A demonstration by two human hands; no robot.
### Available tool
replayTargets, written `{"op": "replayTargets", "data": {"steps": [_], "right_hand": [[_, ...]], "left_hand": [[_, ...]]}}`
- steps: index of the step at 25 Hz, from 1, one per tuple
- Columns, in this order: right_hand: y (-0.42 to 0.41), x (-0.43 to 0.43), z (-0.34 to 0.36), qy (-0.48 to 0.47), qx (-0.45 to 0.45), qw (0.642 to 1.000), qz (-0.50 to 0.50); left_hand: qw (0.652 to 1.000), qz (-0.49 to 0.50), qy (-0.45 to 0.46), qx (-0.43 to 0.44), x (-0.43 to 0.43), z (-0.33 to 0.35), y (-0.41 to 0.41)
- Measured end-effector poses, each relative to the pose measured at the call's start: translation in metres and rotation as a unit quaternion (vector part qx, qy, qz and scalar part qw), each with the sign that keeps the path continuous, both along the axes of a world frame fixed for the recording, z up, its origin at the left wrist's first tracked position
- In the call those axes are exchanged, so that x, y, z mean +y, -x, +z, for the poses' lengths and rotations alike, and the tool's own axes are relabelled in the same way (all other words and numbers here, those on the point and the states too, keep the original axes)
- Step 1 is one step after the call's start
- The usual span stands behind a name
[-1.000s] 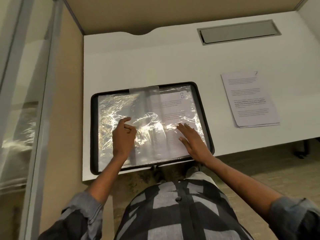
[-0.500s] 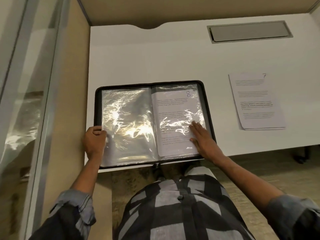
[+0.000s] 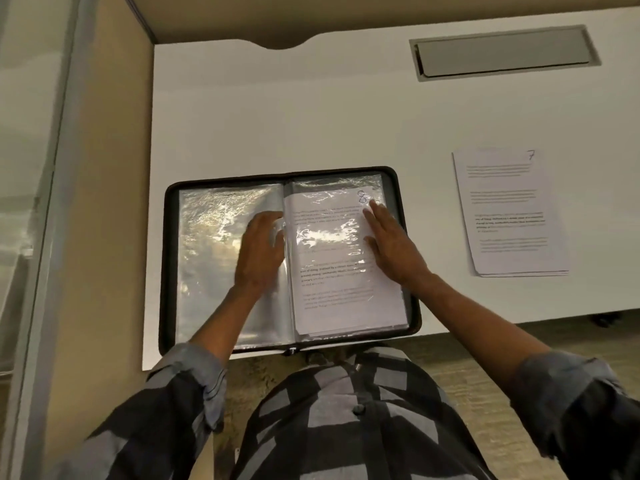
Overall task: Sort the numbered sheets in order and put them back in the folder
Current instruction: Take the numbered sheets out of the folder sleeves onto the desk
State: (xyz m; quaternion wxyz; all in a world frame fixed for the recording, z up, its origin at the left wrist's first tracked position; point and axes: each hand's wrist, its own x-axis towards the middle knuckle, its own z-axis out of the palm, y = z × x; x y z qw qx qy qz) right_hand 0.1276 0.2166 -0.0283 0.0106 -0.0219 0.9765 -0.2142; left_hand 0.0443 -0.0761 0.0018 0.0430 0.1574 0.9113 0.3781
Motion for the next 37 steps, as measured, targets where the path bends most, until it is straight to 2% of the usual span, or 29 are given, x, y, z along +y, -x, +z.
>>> {"op": "replayTargets", "data": {"steps": [3,7,12,15,19,22,24,29,34,37], "right_hand": [[0.043,0.017,-0.003,-0.027,0.011,1.000,0.006],[0.062,0.034,-0.010,-0.098,0.046,0.992,0.059],[0.065,0.058,-0.010,-0.072,0.100,0.985,0.120],[0.068,0.062,-0.009,-0.053,0.117,0.981,0.143],[0.066,0.064,-0.012,-0.048,0.157,0.972,0.166],[0.064,0.064,-0.013,-0.050,0.186,0.967,0.169],[0.062,0.062,-0.012,-0.055,0.193,0.964,0.175],[0.062,0.067,-0.015,-0.067,0.180,0.964,0.183],[0.060,0.071,-0.017,-0.063,0.189,0.963,0.179],[0.063,0.072,-0.019,-0.061,0.173,0.970,0.160]], "left_hand": [[0.999,-0.050,0.012,-0.018,0.049,-0.004,0.028],[0.991,-0.107,0.079,-0.016,0.085,-0.012,0.060],[0.969,-0.192,0.154,0.001,0.101,-0.018,0.079],[0.970,-0.184,0.157,0.016,0.099,-0.022,0.085],[0.967,-0.231,0.091,-0.051,0.100,-0.017,0.103],[0.969,-0.219,0.048,-0.108,0.106,-0.011,0.121],[0.962,-0.233,0.073,-0.123,0.112,-0.010,0.135],[0.920,-0.293,0.153,-0.209,0.133,-0.002,0.160],[0.902,-0.313,0.244,-0.170,0.149,0.004,0.157],[0.915,-0.302,0.248,-0.095,0.148,0.009,0.158]]}}
